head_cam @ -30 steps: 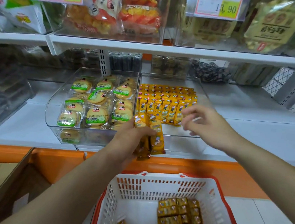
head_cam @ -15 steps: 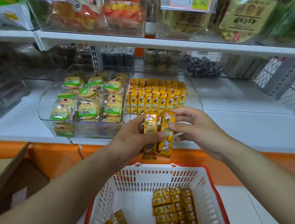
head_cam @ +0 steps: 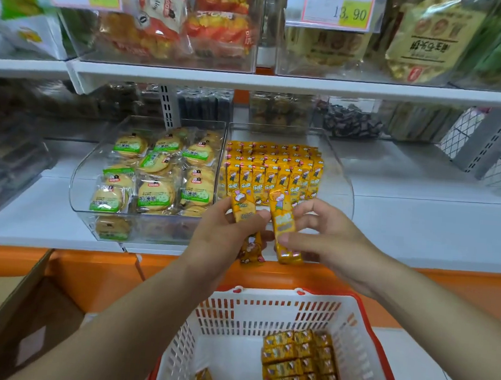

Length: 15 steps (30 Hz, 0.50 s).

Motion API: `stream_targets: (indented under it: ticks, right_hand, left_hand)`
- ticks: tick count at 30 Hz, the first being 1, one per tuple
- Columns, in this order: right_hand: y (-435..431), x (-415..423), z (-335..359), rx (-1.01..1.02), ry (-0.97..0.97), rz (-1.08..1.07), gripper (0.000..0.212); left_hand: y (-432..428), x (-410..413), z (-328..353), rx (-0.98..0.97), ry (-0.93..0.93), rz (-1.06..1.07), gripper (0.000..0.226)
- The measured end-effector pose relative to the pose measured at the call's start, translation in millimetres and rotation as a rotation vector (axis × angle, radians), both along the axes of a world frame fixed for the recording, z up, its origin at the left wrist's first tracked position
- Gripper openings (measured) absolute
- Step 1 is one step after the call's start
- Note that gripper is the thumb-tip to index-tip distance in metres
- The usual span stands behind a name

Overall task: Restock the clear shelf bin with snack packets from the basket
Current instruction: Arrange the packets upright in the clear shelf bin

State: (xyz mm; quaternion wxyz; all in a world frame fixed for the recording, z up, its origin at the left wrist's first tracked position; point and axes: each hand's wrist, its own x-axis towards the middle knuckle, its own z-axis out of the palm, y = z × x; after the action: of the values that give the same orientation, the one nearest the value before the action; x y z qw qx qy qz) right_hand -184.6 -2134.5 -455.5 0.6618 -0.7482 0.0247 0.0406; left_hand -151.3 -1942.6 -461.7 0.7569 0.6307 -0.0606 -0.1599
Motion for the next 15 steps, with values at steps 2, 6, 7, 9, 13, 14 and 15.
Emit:
stream_targets:
  ticks: [2, 6, 7, 9, 13, 14, 15]
  right_hand:
    - [4, 0, 0, 0.007, 0.024, 0.013, 0.070]
    - [-1, 2, 6, -0.016, -0.041, 0.040, 0.063]
    - [-4, 4, 7, -0.029, -0.052, 0.020, 0.057]
    - [-14, 9, 10, -0.113, -0.079, -0.048, 0.051]
    - [-43, 30, 25, -0.384, -0.198, -0.232, 0.046]
    - [-51, 38, 28, -0.473, -0.235, -0.259, 0.047]
    - [-57, 47, 32, -0.569, -0.272, -0.271, 0.047]
  left_hand:
    - [0, 1, 0, 0.051, -0.039, -0.001, 0.023]
    - [3, 3, 3, 0.093, -0.088, -0.042, 0.029]
    - [4, 4, 3, 0.113, -0.101, -0.046, 0.029]
    - [7, 7, 4, 0.159, -0.116, -0.065, 0.027]
    - [14, 13, 9, 0.199, -0.129, -0.097, 0.030]
    - [14, 13, 10, 0.205, -0.136, -0.096, 0.034]
    - [15, 14, 11, 0.202, -0.137, -0.091, 0.036]
